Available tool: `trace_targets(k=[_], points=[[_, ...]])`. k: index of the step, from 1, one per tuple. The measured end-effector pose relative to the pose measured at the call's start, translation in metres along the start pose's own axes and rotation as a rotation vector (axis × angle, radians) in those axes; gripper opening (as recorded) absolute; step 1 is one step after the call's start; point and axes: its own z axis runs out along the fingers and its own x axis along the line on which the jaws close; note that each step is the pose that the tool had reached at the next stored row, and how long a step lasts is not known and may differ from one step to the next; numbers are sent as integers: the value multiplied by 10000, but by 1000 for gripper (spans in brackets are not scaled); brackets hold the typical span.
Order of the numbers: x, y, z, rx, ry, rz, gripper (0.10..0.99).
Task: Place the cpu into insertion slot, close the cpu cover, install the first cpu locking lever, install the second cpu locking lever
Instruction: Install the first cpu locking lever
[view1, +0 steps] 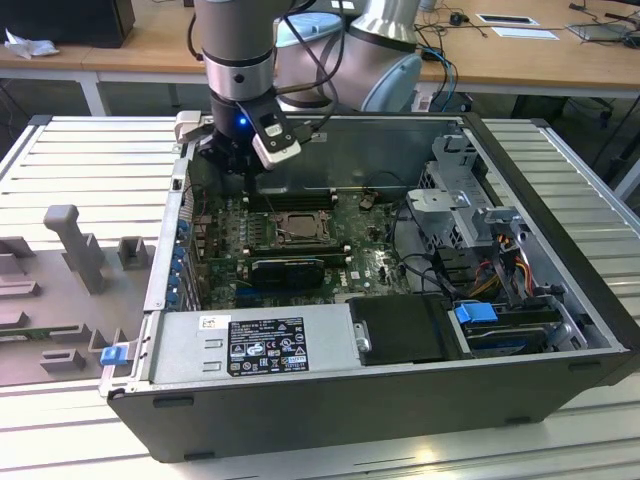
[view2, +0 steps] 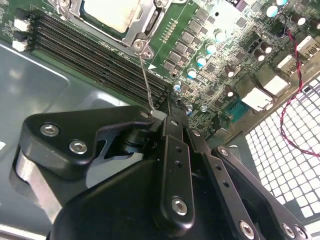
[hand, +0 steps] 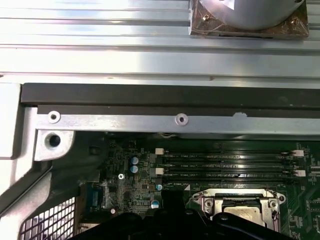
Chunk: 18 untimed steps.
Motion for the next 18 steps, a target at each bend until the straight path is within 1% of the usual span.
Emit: trace_targets(k=[4, 10, 18], points=[[-59, -1, 0, 1, 0, -1, 106], [-93, -1, 1, 1, 0, 0, 106], [-165, -2, 2, 0, 2, 1, 106]])
